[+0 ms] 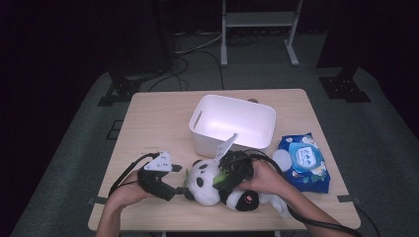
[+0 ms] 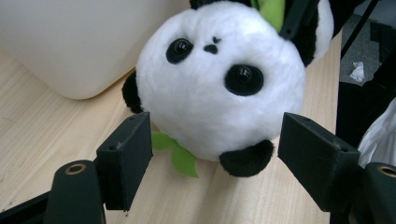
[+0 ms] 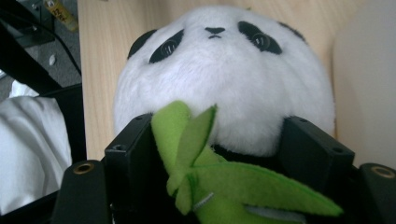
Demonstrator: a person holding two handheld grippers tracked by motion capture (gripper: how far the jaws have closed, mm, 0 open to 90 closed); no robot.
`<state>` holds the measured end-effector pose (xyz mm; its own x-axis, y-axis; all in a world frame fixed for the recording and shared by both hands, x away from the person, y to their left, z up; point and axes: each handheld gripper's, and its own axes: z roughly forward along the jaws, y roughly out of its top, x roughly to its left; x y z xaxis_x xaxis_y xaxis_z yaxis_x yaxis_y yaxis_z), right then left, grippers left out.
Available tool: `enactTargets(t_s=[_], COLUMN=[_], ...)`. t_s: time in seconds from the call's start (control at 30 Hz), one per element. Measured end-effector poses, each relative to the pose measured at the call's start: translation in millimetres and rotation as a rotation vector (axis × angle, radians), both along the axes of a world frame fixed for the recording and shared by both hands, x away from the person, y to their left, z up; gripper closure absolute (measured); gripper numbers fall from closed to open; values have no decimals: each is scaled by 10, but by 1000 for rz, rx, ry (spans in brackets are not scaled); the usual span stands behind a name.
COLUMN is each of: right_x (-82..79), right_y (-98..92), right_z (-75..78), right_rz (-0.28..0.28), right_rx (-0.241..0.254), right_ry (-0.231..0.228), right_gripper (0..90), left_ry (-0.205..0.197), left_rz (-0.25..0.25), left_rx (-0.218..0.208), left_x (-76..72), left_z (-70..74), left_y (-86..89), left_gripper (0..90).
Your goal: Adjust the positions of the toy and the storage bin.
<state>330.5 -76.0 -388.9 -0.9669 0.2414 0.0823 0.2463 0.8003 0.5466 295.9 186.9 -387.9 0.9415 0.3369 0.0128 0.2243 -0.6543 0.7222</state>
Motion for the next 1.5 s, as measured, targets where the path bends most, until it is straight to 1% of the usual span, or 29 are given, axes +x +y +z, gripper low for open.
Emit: enactTargets(t_s=[0.1,0.17,0.2,0.3,0.43,0.47,0.57,0.6,0.63,0.67,0.73,0.83,0.93,1.0,1.13,1.27,1.33,1.4,1.5], right_x=[-69,-124,-137,-134,-146,-148,-168,-178,-181,-181,-178,-180,-188,-181,-173,-190,-195,-198,-204], right_y=[39,68,74,73,67,60,25,13,-3,-16,-53,-94,-111,-122,-157,-174,-194,-213,-235], right_z=[-54,-86,-102,-140,-145,-143,-122,-109,-88,-69,-26,0,28,51,131,249,327,408,513], right_rz=[19,32,33,32,28,23,2,-2,-9,-20,-16,-26,-26,-26,-33,-41,-42,-46,-52], right_rx=[-18,-32,-31,-27,-28,-22,-5,2,3,8,21,40,45,54,90,89,103,116,118], right_ry=[-14,-52,-60,-67,-92,-94,-123,-130,-146,-147,-152,-141,-139,-121,-90,-88,-91,-84,-84], right_gripper=[299,308,315,348,451,481,568,591,610,631,654,669,678,679,683,682,682,681,681], left_ry=[-2,-1,-2,-3,-5,-5,-4,0,2,5,4,2,4,5,0,-1,-1,-4,-7], left_rz=[-3,-3,-2,-8,-8,-5,-3,2,4,6,9,13,24,29,34,35,37,40,43], left_rx=[5,0,0,4,10,6,6,4,3,3,1,-3,-5,-9,-19,-22,-24,-29,-30], left_x=[-1,-6,-6,-10,-7,-6,1,2,4,2,3,9,17,18,13,9,8,8,7], left_z=[1,1,3,4,3,-1,-8,-12,-15,-16,-16,-11,-16,-10,7,14,17,23,31], left_y=[-7,-14,-17,-25,-19,-16,-6,-4,-1,2,14,43,70,93,123,145,155,169,191], left_gripper=[249,249,249,249,249,249,247,247,245,243,243,243,242,239,239,239,239,239,239])
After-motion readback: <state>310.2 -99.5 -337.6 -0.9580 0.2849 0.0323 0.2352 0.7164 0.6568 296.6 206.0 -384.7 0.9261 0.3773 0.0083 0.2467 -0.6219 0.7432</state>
